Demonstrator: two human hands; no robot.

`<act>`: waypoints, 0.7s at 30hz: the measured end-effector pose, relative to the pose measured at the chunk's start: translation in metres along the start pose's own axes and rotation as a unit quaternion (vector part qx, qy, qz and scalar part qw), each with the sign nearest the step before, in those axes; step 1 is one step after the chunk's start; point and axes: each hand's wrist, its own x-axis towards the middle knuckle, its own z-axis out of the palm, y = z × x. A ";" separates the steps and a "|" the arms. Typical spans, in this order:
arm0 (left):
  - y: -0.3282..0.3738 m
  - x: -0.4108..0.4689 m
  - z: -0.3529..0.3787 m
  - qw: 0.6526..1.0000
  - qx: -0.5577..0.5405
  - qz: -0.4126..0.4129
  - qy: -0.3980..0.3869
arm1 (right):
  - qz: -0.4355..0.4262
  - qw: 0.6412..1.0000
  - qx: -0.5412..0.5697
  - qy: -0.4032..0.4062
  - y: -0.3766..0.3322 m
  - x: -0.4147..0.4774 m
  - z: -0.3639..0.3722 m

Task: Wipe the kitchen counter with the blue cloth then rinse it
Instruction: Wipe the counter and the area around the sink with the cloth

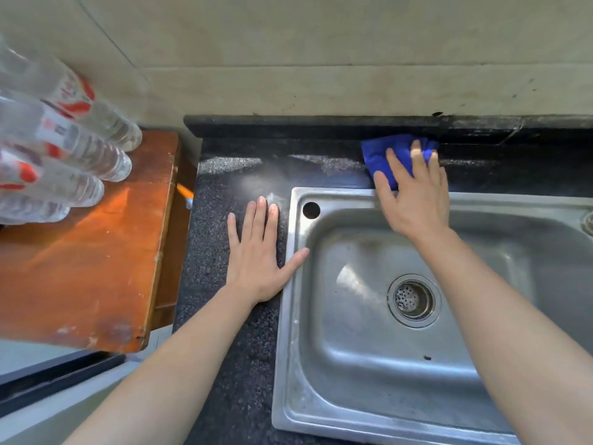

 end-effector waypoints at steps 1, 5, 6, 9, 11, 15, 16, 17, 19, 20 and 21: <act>-0.006 -0.002 -0.003 1.000 -0.004 0.014 0.004 | 0.014 1.000 0.005 0.000 -0.007 -0.001 0.001; -0.080 -0.004 -0.033 0.997 0.044 0.016 0.067 | 0.053 0.998 0.016 0.006 -0.047 -0.003 0.005; -0.108 -0.007 -0.037 0.996 0.056 -0.007 0.071 | 0.043 0.999 0.014 -0.004 -0.068 -0.003 0.007; -0.180 -0.021 -0.031 0.996 0.045 -0.064 0.035 | -0.009 1.000 0.005 -0.023 -0.147 0.000 0.023; -0.200 -0.028 -0.023 0.998 0.026 -0.057 0.022 | -0.051 0.998 0.003 -0.023 -0.205 0.006 0.035; -0.208 -0.022 -0.018 0.999 0.009 -0.034 0.032 | -0.127 0.991 -0.016 -0.026 -0.298 0.018 0.056; -0.208 -0.022 -0.019 0.999 0.007 -0.031 0.032 | -0.150 0.988 -0.015 -0.039 -0.310 0.020 0.057; -0.208 -0.024 -0.018 0.999 0.005 -0.030 0.032 | -0.177 0.983 -0.015 -0.048 -0.316 0.021 0.058; -0.210 -0.024 -0.015 0.998 0.004 -0.036 0.043 | -0.222 0.973 -0.011 -0.056 -0.307 0.027 0.056; -0.210 -0.023 -0.016 0.998 0.002 -0.037 0.041 | -0.225 0.973 0.000 -0.051 -0.295 0.028 0.055; -0.211 -0.024 -0.016 0.999 0.001 -0.035 0.038 | -0.216 0.976 0.009 -0.035 -0.278 0.025 0.055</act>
